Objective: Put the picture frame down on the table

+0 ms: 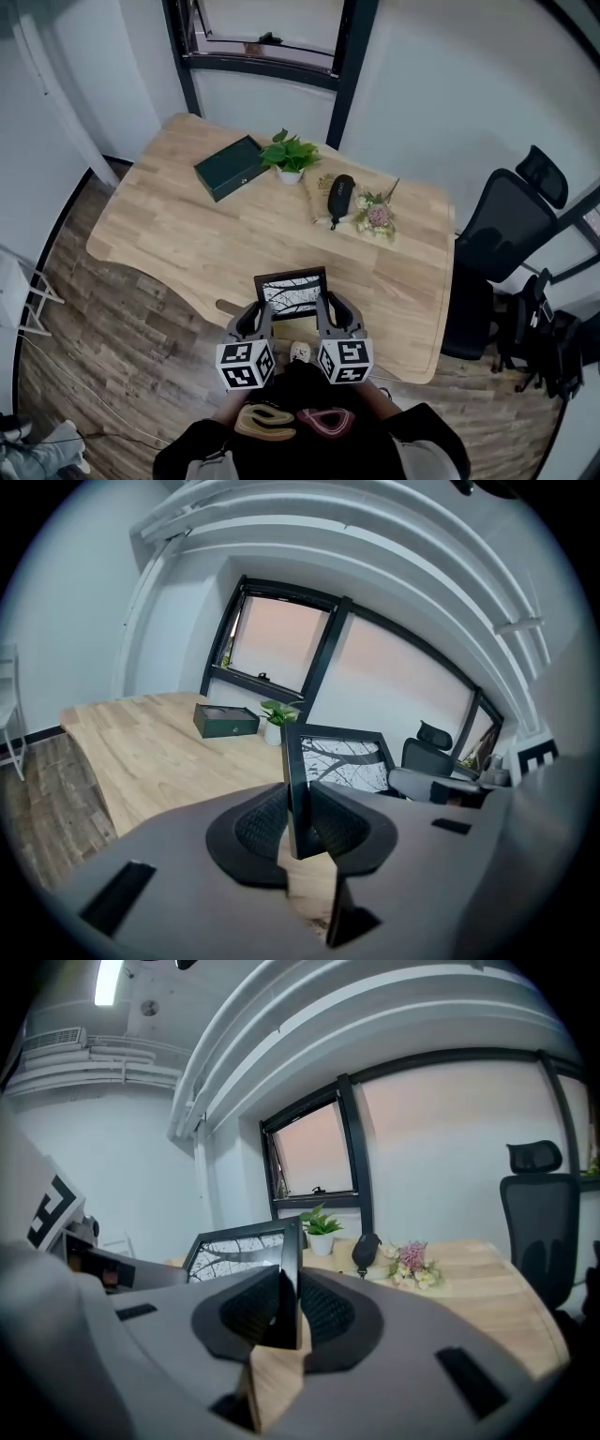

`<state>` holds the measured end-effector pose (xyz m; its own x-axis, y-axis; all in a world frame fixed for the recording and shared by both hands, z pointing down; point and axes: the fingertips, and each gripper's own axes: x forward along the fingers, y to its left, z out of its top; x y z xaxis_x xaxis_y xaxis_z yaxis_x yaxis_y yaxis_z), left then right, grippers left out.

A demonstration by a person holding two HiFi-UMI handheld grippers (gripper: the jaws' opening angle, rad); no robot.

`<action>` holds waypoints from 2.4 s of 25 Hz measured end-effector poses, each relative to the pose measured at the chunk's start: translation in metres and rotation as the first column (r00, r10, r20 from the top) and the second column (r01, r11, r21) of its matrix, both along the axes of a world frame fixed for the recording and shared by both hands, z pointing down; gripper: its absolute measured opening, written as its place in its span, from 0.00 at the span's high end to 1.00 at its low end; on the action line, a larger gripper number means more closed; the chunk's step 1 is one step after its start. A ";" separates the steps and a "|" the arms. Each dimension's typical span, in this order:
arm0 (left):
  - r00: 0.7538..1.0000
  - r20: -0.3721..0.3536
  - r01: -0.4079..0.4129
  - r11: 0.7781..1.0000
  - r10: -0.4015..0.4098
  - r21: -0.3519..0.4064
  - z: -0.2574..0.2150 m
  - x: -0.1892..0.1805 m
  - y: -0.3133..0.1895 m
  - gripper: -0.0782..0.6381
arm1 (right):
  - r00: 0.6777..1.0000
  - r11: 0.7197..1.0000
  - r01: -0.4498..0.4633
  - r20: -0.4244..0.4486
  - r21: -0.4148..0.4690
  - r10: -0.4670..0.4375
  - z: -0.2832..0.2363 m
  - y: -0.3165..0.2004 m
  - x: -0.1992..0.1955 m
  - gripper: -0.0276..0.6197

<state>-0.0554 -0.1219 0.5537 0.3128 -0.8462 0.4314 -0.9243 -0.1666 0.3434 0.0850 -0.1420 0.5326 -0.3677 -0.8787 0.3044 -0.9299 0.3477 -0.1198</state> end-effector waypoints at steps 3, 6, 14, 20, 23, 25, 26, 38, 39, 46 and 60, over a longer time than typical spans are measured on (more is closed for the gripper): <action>1.000 0.006 0.011 1.000 -0.011 -0.009 0.003 0.009 -0.012 0.77 | 1.000 1.000 0.009 0.000 -0.011 -0.009 0.004 -0.012 0.009 0.84; 1.000 0.009 0.021 1.000 -0.021 -0.005 0.001 0.018 -0.028 0.78 | 1.000 1.000 0.018 -0.004 -0.013 -0.018 0.002 -0.027 0.018 0.84; 1.000 -0.003 0.025 1.000 -0.025 0.007 -0.002 0.028 -0.039 0.77 | 0.999 1.000 0.025 -0.021 -0.011 -0.026 -0.004 -0.040 0.027 0.84; 1.000 0.010 0.016 1.000 -0.016 0.011 -0.008 0.017 -0.049 0.78 | 1.000 1.000 0.019 -0.015 -0.015 -0.020 -0.007 -0.048 0.017 0.84; 1.000 0.014 0.010 1.000 -0.010 0.000 -0.008 0.011 -0.053 0.78 | 1.000 1.000 0.013 -0.012 -0.029 -0.013 -0.007 -0.052 0.011 0.84; 1.000 0.020 0.005 1.000 -0.005 -0.007 -0.009 0.005 -0.058 0.78 | 1.000 0.999 0.010 -0.011 -0.035 -0.010 -0.007 -0.057 0.005 0.84; 1.000 0.023 0.003 1.000 -0.003 -0.008 -0.009 0.002 -0.061 0.78 | 1.000 0.999 0.010 -0.012 -0.037 -0.010 -0.007 -0.059 0.002 0.84; 0.999 0.044 -0.012 1.000 0.013 -0.025 0.002 -0.015 -0.090 0.78 | 0.999 0.998 -0.005 -0.033 -0.064 0.003 0.003 -0.086 -0.015 0.84; 0.999 0.046 -0.013 1.000 0.015 -0.024 0.002 -0.015 -0.093 0.78 | 0.999 0.998 -0.004 -0.040 -0.064 0.001 0.003 -0.088 -0.016 0.84; 0.998 0.053 -0.014 0.998 0.016 -0.054 0.012 -0.020 -0.109 0.78 | 0.998 0.996 -0.002 -0.060 -0.094 -0.004 0.010 -0.104 -0.021 0.84; 0.995 0.097 -0.018 0.995 0.028 -0.101 0.036 -0.031 -0.135 0.78 | 0.995 0.988 0.008 -0.095 -0.156 -0.023 0.041 -0.131 -0.033 0.84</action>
